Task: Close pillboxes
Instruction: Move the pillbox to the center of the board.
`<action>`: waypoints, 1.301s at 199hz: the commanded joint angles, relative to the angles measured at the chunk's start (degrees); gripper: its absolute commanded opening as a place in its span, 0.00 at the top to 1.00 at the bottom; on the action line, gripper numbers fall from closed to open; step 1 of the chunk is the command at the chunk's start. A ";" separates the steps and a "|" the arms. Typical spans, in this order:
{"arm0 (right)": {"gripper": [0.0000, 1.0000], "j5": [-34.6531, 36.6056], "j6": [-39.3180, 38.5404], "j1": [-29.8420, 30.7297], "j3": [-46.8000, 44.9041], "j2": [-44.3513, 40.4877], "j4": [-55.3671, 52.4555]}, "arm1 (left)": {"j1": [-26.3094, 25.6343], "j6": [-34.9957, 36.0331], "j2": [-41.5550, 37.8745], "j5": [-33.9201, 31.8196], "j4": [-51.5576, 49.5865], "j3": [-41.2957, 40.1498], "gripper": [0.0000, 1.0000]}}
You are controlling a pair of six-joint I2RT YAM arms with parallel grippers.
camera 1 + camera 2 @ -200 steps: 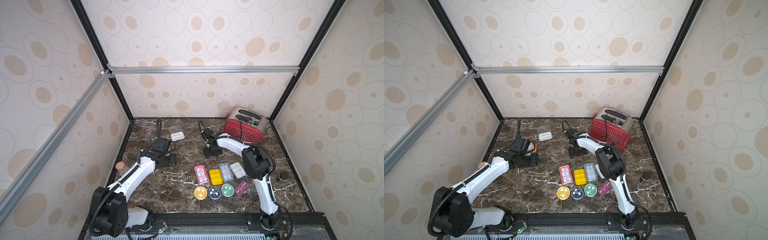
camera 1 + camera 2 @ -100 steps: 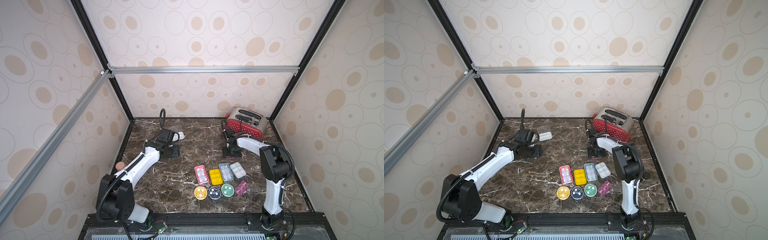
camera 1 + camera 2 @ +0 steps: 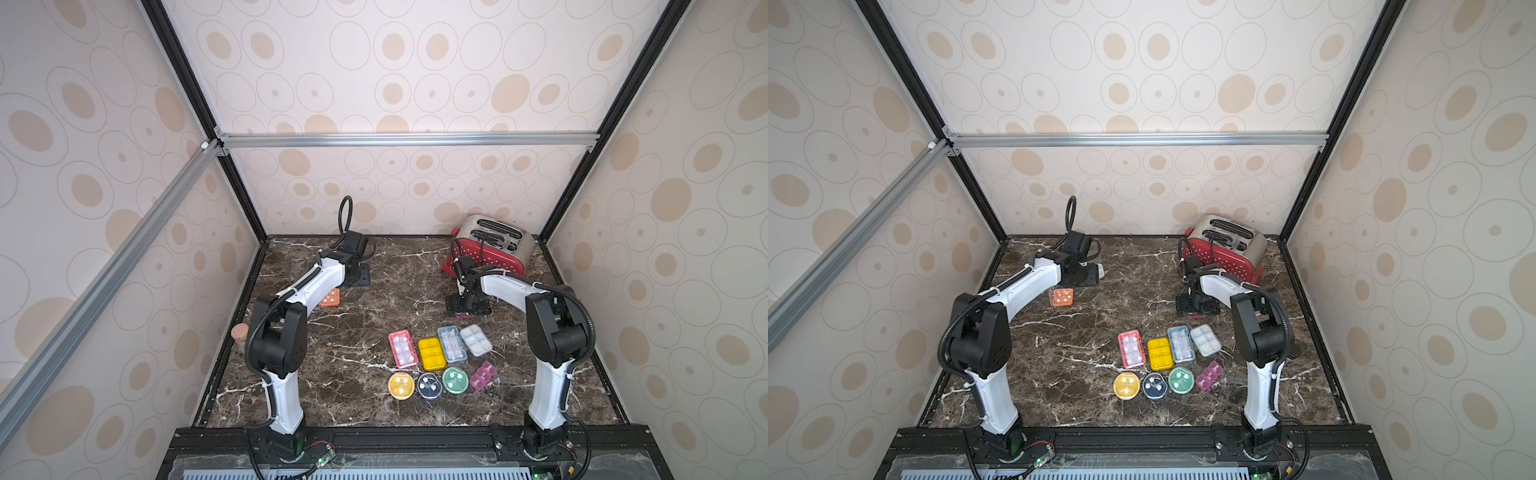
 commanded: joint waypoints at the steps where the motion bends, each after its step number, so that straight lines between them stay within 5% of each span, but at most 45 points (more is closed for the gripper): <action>1: 0.02 -0.28 -0.65 0.07 0.69 -4.39 -3.60 | -0.29 2.50 4.48 -1.82 -3.83 6.97 0.34; 38: 0.02 -1.67 1.52 0.22 -0.03 -10.42 -7.04 | -0.28 4.80 13.47 -5.29 -7.24 17.45 0.35; 85: 0.31 -8.07 2.51 1.11 -4.24 -16.68 -7.38 | 0.47 4.33 23.06 -8.50 -12.15 30.28 0.58; 160: 0.42 -11.29 2.52 2.79 -5.95 -19.54 -7.74 | 4.63 -1.70 29.35 -6.84 -11.20 37.00 0.42; 259: 0.46 -12.33 2.46 2.88 -5.67 -19.01 -7.61 | 4.90 -2.43 34.48 -2.72 -10.65 39.48 0.49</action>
